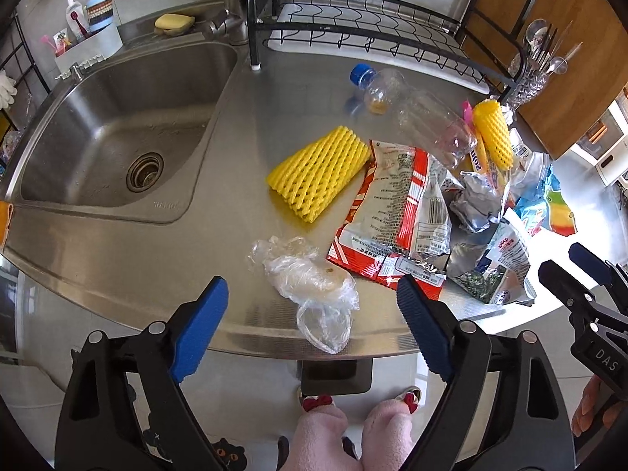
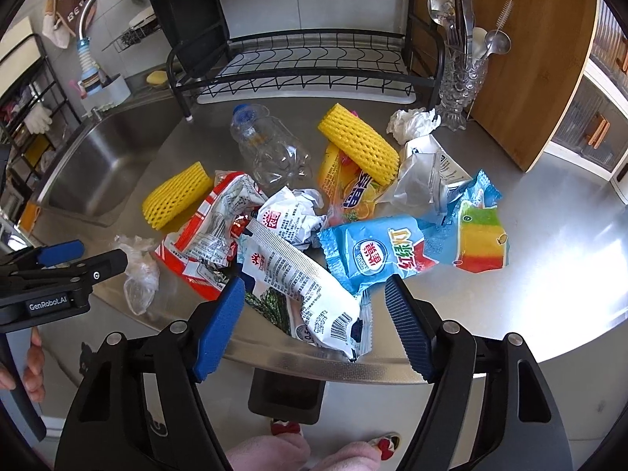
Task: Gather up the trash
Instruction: 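Grasp the clear plastic bag with the left gripper, then lift the clear plastic bag with the left gripper toward the floor bin, then lower the bag over the black bin and open the left gripper, then grasp the red snack wrapper with the left gripper while the right grasps the blue ice-pop wrapper, then carry both wrappers down over the black bin with both grippers, then open the right gripper over the bin while the left releases the red wrapper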
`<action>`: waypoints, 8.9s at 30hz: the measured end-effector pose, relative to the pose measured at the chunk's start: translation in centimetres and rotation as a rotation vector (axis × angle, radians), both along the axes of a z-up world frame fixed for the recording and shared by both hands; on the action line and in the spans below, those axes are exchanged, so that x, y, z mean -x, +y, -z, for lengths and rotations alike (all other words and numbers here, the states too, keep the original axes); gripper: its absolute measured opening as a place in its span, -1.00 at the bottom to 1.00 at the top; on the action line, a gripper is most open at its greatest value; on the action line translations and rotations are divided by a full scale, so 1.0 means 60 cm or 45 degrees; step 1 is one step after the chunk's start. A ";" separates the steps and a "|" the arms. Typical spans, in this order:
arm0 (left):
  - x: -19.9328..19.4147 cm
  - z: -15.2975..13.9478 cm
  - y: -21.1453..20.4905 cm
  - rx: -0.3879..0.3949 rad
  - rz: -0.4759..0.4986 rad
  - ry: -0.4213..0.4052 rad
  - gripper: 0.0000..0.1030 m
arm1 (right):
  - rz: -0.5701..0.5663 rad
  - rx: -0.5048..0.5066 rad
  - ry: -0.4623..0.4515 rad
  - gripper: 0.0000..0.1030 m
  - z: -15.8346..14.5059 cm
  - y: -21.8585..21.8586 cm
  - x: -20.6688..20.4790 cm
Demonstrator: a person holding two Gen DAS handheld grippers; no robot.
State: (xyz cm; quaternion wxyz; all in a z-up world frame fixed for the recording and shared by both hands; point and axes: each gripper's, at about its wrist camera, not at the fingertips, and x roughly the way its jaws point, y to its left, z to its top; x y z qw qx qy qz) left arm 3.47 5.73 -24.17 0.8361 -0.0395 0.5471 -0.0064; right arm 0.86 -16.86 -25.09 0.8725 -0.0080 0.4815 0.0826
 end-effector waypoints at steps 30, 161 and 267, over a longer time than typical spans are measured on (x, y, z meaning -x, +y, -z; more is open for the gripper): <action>-0.022 0.070 0.006 -0.024 -0.003 0.066 -0.71 | -0.086 -0.069 0.085 -0.83 0.067 0.010 -0.007; 0.078 -0.038 -0.089 0.159 0.248 -0.208 0.84 | 0.157 -0.253 -0.148 0.93 -0.007 -0.138 0.067; 0.217 0.497 -0.103 0.170 0.132 0.416 -0.73 | -0.057 -0.143 0.689 -0.92 0.535 0.005 0.158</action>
